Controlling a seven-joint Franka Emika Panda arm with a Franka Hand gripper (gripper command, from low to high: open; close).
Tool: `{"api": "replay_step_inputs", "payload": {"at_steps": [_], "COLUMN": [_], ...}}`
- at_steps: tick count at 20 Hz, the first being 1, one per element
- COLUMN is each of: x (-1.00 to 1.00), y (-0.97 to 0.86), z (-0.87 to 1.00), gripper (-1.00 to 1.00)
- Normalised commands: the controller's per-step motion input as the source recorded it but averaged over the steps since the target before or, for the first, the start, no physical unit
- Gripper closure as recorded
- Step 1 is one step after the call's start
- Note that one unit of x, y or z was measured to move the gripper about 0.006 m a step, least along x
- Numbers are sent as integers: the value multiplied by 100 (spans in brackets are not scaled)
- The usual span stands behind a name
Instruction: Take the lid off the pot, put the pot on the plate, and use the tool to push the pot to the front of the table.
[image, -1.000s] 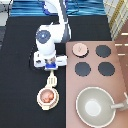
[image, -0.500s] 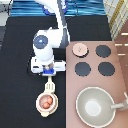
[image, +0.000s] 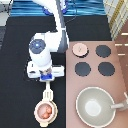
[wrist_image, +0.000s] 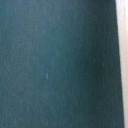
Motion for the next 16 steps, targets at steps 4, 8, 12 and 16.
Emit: {"api": "replay_step_inputs", "payload": {"at_steps": [4,8,12,16], "x": [99,-19,-100,-100], "y": [-9,-19,-9,-15], "z": [47,14,9,6], "gripper": [100,100,100,100]}}
